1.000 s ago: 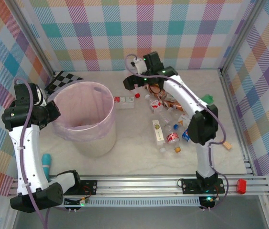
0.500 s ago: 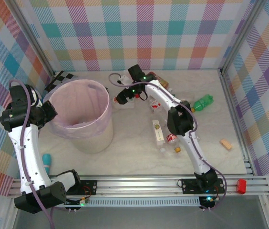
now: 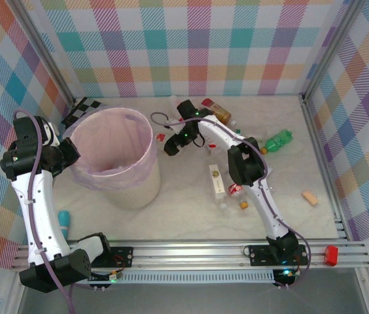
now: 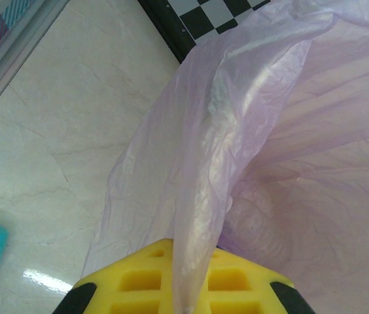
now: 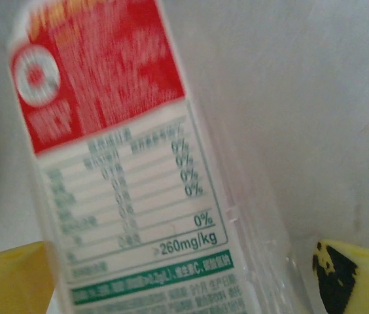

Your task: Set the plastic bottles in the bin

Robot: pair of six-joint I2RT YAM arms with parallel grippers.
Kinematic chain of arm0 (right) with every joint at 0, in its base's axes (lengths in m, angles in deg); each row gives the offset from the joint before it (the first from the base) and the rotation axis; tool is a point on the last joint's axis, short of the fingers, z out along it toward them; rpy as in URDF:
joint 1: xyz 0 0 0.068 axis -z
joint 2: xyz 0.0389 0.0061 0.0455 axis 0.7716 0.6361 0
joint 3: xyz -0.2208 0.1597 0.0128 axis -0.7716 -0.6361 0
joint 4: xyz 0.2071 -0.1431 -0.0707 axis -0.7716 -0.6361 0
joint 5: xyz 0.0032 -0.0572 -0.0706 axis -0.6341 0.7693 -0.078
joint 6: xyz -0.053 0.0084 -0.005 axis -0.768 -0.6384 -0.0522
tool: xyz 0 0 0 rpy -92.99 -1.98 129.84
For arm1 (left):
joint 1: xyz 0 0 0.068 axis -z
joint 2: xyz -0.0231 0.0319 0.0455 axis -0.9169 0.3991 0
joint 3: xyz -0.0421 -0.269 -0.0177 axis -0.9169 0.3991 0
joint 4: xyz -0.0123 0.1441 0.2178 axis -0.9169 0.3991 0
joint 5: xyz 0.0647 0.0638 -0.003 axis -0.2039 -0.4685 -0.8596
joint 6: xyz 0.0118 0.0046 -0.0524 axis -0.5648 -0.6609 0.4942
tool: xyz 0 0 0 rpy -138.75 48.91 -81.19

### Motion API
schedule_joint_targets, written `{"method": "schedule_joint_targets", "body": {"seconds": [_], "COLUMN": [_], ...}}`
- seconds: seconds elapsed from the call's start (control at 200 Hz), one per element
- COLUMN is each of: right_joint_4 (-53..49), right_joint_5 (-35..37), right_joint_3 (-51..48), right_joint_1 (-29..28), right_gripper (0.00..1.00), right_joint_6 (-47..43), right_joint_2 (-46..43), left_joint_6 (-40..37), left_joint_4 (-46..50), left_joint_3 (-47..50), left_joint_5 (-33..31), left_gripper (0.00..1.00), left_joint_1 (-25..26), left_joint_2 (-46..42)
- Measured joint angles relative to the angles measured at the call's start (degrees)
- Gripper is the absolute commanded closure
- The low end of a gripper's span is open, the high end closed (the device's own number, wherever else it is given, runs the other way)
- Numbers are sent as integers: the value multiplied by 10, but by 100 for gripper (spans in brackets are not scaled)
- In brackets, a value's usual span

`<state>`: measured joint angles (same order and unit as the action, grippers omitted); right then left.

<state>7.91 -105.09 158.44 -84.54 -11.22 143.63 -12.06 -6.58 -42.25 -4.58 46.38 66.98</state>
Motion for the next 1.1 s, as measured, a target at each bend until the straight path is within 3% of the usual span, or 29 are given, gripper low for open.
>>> {"method": "schedule_joint_targets", "body": {"seconds": [0.225,0.395,0.545,0.825,1.1], "right_joint_4": [21,43,47,45,8], "right_joint_5": [15,19,16,16,36], "right_joint_3": [-15,-45,-67,-125,-149], "right_joint_1": [-10,-12,-12,-12,-2], "right_gripper": [6,25,31,39,41], "right_joint_6": [15,35,46,63,94], "right_joint_2": [-8,-26,-48,-150,-276], "left_joint_6": [0,0,0,-6,-17], "left_joint_4": [-2,-5,-17,-24,-24], "left_joint_3": [6,10,17,22,24], "left_joint_5": [10,18,25,45,52], "left_gripper": [100,100,100,100,100], "left_joint_1": [0,0,0,0,24], "left_joint_2": [0,0,0,0,-3]}}
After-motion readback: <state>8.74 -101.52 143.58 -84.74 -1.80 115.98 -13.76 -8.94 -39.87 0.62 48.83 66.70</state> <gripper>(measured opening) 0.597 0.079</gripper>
